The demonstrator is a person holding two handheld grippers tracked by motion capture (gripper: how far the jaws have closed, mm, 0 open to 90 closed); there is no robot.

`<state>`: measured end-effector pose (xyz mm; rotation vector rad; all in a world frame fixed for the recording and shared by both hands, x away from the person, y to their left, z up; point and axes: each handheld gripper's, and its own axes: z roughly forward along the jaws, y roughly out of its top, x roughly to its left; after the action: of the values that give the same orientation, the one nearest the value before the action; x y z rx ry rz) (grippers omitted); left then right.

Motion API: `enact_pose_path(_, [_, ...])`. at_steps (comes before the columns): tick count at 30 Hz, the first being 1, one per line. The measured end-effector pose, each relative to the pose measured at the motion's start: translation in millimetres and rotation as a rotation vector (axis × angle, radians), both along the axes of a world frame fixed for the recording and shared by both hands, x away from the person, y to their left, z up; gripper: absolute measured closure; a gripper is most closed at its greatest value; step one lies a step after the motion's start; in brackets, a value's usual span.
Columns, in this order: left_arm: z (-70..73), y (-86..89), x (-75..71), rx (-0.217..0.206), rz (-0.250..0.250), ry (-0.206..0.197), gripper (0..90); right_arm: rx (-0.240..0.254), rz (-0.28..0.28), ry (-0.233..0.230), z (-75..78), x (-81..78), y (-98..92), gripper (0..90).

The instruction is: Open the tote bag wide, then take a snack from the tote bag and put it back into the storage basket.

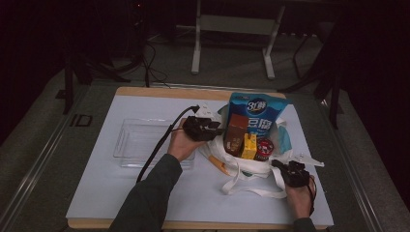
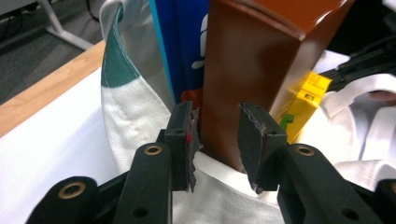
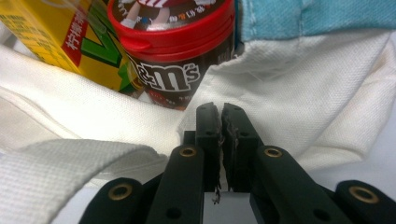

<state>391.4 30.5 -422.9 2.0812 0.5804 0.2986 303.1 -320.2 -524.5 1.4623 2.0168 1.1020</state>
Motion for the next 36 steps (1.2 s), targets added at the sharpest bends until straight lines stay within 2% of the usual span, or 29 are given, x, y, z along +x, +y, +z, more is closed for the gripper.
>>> enact_pose_path(5, [6.5, 7.0, 0.4, -0.023, -0.024, 0.005, 65.2, 0.028, 0.000, 0.007, -3.5, 0.8, -2.4, 84.6])
enact_pose_path(13, [16.4, 5.4, 3.8, 0.005, -0.083, 0.003, 63.7, 0.041, 0.004, 0.007, -4.7, 1.3, -3.9, 84.4])
enact_pose_path(19, [22.5, 0.5, 6.1, 0.006, -0.135, -0.001, 59.4, 0.046, 0.004, 0.007, -5.2, 1.5, -4.5, 84.4])
enact_pose_path(23, [24.5, -1.5, 7.9, 0.024, -0.137, -0.015, 58.6, 0.053, 0.002, 0.007, -5.7, 1.2, -4.8, 84.3])
enact_pose_path(27, [25.6, -4.7, 10.1, 0.058, -0.124, -0.028, 65.9, 0.047, 0.003, 0.006, -5.4, 1.3, -4.5, 84.3])
enact_pose_path(29, [24.7, -6.5, 11.1, 0.059, -0.126, -0.020, 68.3, 0.049, 0.002, 0.007, -5.4, 1.4, -4.6, 84.3])
enact_pose_path(33, [19.8, -10.0, 11.4, 0.096, -0.140, -0.008, 71.9, 0.051, 0.002, 0.007, -5.6, 1.3, -4.6, 84.3])
enact_pose_path(36, [17.4, -12.8, 9.1, 0.104, -0.160, 0.000, 73.5, 0.050, 0.003, 0.007, -5.6, 1.3, -4.6, 84.2])
